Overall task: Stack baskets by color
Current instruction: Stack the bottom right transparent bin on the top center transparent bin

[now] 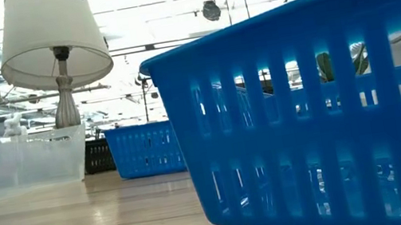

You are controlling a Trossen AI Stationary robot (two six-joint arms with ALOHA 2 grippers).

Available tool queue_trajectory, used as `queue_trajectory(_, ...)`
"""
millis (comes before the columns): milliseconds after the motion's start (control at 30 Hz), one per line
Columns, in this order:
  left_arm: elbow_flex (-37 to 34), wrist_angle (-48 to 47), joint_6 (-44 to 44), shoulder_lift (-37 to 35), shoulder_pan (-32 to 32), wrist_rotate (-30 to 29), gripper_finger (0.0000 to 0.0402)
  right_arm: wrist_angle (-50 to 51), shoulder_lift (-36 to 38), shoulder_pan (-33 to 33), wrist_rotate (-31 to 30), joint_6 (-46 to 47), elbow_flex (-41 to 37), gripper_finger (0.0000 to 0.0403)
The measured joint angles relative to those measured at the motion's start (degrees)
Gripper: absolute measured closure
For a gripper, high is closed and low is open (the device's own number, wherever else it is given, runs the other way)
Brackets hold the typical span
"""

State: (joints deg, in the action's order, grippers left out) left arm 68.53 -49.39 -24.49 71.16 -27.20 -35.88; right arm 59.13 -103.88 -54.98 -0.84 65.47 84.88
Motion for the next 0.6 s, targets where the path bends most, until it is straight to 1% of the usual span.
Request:
queue_trajectory(233, 0.0, 0.0, 0.2, 0.0, 0.0, 0.0, 0.0257, 2.1, -0.3, 0.0, -0.6, 1.9, 0.0, 0.0243)
queue_trajectory(367, 0.0, 0.0, 2.1, 0.0, 0.0, 0.0, 0.0257, 3.8, -0.3, -0.5, -0.7, 3.2, -0.1, 0.0255)
queue_trajectory(600, 0.0, 0.0, 1.6, 0.0, 0.2, 0.0, 0.0257, 2.2, -0.3, -1.0, -0.8, 6.3, -2.1, 0.0274)
